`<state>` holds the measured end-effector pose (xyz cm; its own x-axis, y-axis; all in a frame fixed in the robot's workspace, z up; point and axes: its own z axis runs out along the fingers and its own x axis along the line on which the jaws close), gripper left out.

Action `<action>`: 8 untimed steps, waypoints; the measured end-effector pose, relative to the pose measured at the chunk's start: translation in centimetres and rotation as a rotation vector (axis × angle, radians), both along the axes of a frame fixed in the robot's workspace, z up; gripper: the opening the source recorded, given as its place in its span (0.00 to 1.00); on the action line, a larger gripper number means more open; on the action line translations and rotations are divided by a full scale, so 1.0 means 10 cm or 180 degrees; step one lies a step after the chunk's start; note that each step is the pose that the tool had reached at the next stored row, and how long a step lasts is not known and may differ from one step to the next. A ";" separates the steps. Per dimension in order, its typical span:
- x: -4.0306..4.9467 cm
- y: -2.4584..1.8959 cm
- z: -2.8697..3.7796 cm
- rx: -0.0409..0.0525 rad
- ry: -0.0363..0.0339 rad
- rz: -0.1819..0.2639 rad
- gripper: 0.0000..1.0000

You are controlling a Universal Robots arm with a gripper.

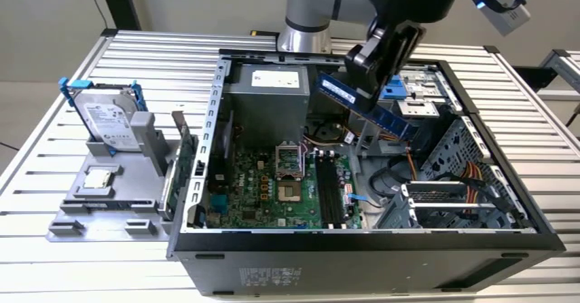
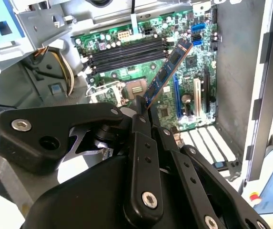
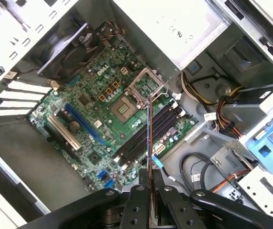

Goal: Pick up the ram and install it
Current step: 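Insert the ram into the slot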

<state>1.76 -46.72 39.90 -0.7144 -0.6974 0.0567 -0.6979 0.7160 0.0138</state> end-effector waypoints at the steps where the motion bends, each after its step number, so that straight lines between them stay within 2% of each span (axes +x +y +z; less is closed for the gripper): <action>1: 0.000 0.000 0.000 0.0000 0.0000 -0.0030 0.00; 8: 0.000 0.000 0.000 0.0000 0.0000 -0.0190 0.00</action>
<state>1.76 -46.72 39.90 -0.7548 -0.6535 0.0566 -0.6539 0.7565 0.0138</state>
